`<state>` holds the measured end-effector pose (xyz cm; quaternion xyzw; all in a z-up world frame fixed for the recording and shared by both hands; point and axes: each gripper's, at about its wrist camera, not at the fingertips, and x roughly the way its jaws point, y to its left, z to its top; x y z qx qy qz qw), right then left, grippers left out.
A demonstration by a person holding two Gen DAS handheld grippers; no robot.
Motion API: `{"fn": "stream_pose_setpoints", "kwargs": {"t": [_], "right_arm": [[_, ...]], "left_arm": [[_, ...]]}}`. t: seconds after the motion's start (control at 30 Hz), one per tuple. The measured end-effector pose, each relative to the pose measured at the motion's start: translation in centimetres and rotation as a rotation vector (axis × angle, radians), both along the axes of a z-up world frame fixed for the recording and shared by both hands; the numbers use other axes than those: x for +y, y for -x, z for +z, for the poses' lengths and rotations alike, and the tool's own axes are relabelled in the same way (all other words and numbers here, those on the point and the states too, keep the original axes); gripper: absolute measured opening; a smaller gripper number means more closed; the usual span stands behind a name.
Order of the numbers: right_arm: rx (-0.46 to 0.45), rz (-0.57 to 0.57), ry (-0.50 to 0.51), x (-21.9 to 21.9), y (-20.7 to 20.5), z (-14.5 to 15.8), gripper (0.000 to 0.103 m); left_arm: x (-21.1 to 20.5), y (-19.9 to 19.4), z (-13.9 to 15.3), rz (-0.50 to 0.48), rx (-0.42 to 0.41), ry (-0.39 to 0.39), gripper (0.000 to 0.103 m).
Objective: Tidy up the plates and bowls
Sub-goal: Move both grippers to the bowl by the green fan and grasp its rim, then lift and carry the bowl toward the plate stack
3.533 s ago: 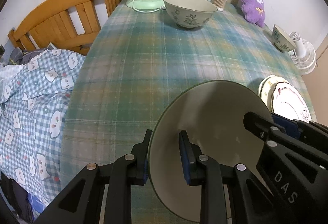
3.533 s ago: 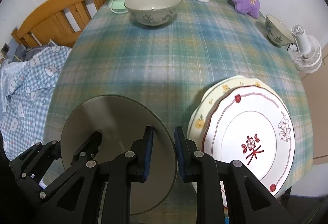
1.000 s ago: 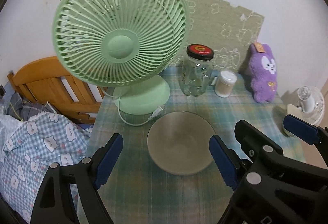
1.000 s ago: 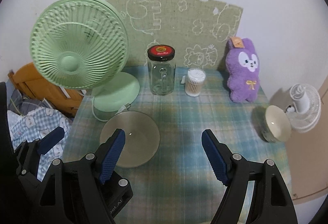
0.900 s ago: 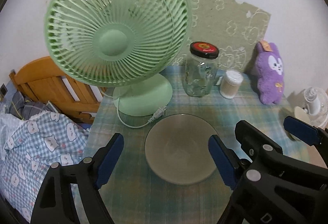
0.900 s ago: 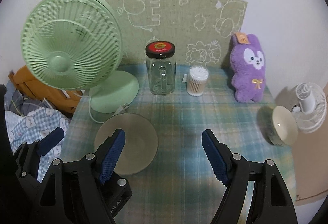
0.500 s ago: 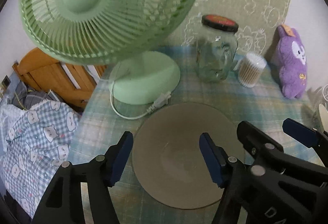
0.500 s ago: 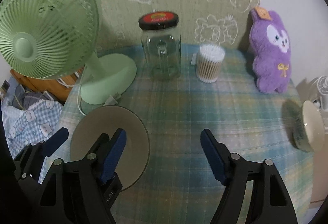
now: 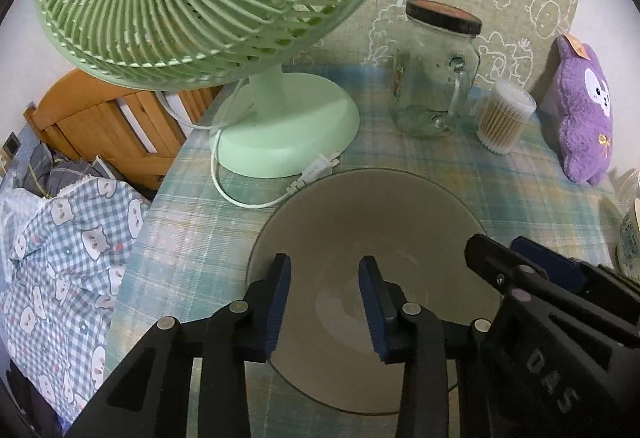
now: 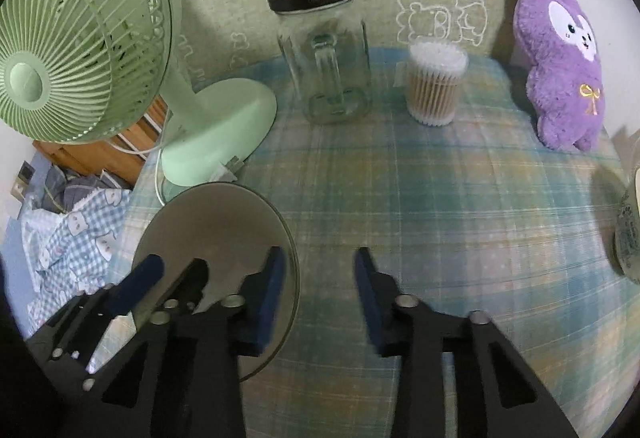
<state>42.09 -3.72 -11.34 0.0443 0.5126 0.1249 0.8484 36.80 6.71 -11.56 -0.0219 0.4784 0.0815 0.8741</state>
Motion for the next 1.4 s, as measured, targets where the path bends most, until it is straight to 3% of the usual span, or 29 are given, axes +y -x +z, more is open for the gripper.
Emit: {"fn": "stream_pose_setpoints", "kwargs": {"t": [0.07,0.23,0.37,0.43,0.57,0.6,0.67,0.93,1.4], "right_arm": [[-0.001,0.015,0.0,0.3,0.0,0.1,0.022],[-0.022,0.037,0.01,1.2,0.0,0.6,0.011],[-0.021,0.034,0.02,1.3,-0.2,0.7,0.011],[-0.023,0.032,0.026,1.4,-0.3,0.7,0.011],[-0.032,0.037,0.044,1.6,-0.3,0.5,0.011],[-0.034,0.038,0.045,1.6,-0.3,0.4,0.011],[-0.039,0.04,0.049,1.6,-0.3,0.4,0.011],[-0.049,0.039,0.067,1.8,-0.2,0.3,0.011],[-0.03,0.011,0.101,1.2,2.9,1.5,0.011]], "left_arm": [[0.1,0.2,0.2,-0.001,-0.007,-0.015,0.036],[0.1,0.6,1.0,-0.003,-0.013,-0.033,0.037],[0.1,0.9,1.7,0.007,-0.025,-0.062,0.042],[0.4,1.0,1.7,0.031,-0.027,-0.077,0.054],[1.5,0.3,0.8,0.064,-0.015,-0.051,0.055],[1.8,0.1,0.4,0.072,-0.003,-0.028,0.054],[2.3,-0.3,-0.3,0.088,0.012,0.012,0.042],[2.3,-0.5,-1.0,0.115,0.028,0.012,0.023],[2.0,1.7,-0.6,0.101,0.071,0.061,0.02]]}}
